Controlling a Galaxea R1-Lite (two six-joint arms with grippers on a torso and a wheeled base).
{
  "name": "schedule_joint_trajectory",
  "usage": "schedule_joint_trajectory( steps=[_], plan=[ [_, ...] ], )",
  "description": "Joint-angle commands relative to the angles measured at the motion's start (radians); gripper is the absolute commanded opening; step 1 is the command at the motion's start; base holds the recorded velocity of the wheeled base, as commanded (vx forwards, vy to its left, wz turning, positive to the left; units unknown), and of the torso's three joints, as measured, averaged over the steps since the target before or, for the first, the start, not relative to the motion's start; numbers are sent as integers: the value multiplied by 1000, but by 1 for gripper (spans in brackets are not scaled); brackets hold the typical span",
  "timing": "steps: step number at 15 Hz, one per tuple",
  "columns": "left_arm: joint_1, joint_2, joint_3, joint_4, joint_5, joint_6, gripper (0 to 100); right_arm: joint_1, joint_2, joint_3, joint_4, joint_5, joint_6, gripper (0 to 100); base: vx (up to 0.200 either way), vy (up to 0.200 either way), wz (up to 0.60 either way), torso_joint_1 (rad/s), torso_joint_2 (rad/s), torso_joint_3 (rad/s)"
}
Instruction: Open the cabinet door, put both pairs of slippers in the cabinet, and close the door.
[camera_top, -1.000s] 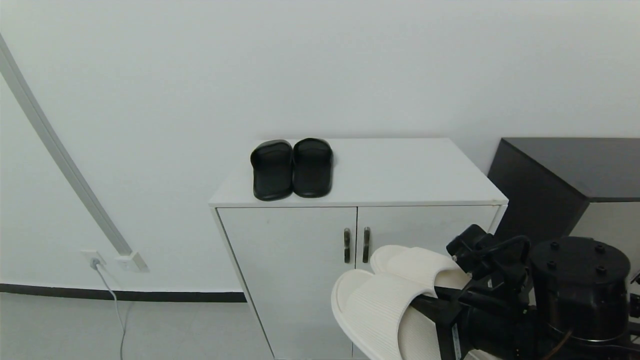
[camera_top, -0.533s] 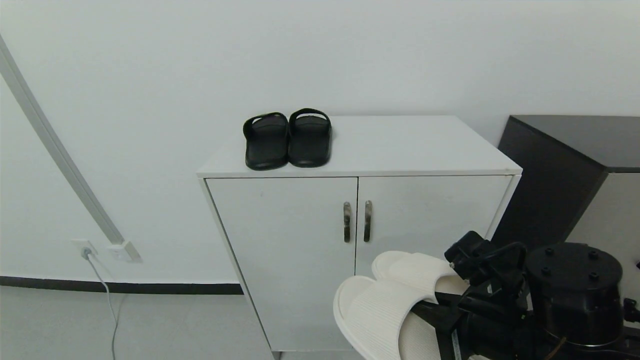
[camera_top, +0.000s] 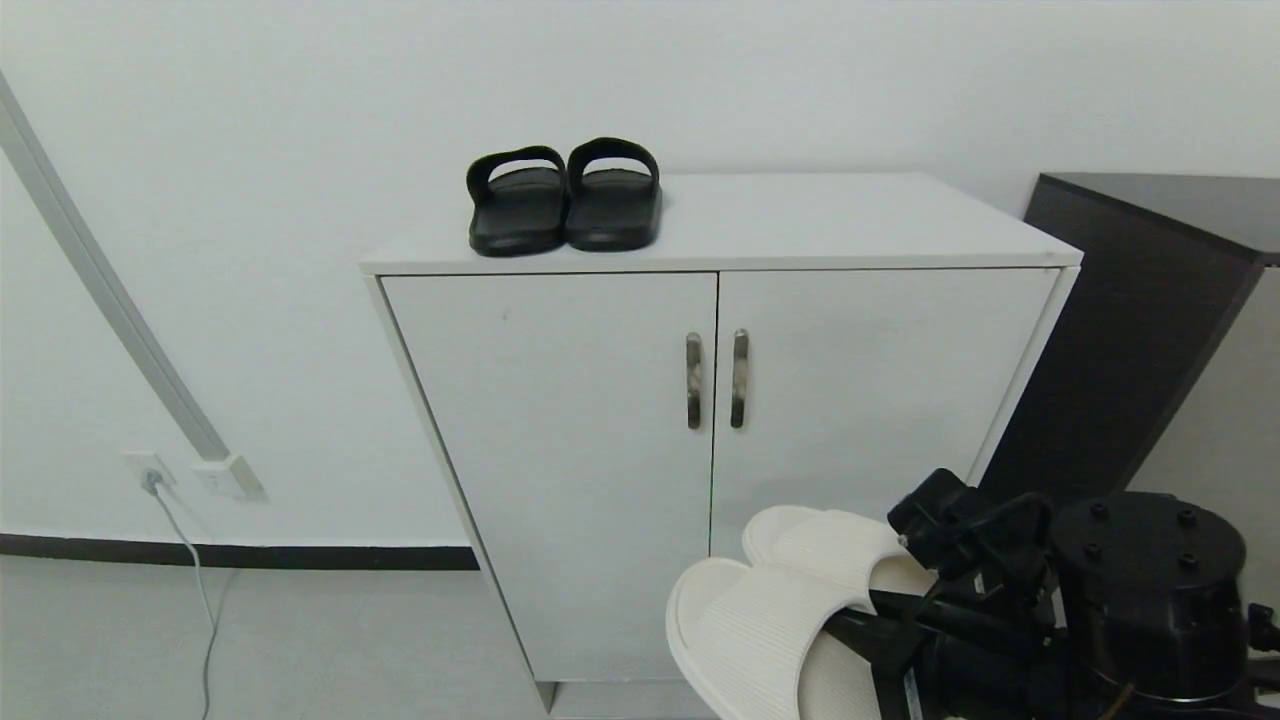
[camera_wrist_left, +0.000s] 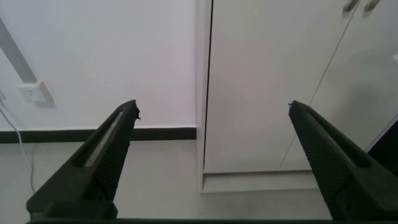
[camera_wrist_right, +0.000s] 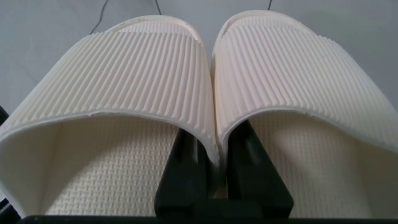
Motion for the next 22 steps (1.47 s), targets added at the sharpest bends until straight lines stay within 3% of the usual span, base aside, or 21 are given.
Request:
schedule_joint_trajectory(
  steps=[1,8,12,13,15,16,17,18,20,22],
  plan=[
    [0,0,0,0,-1,0,100,2,0,5,-5,0,0,0,0,0,0,-100,447,349],
    [0,0,0,0,-1,0,100,2,6,9,-7,2,0,0,0,0,0,-43,436,390],
    [0,0,-2,0,-1,4,100,1,0,14,-14,0,-12,0,0,0,0,4,107,105],
    [0,0,-5,-2,1,13,100,1,0,18,-28,2,-12,0,0,0,0,0,0,0],
    [-2,14,-6,-3,-1,92,100,1,0,31,-56,2,-14,0,0,0,0,0,0,0],
    [-6,34,-29,-3,-12,89,100,1,0,35,-63,3,-14,0,0,0,0,0,0,0],
    [-11,130,-175,-2,-36,4,100,1,3,38,-73,3,-14,0,0,0,0,0,0,0],
    [-15,204,-255,0,-59,-25,100,2,6,38,-74,5,-14,0,0,0,0,0,0,0],
    [-20,409,-333,-34,-199,-8,100,2,6,38,-77,5,-14,0,0,0,0,0,0,0],
    [-23,601,-362,-169,-278,-5,100,4,4,38,-77,5,-12,0,0,0,0,0,0,0]
  ],
)
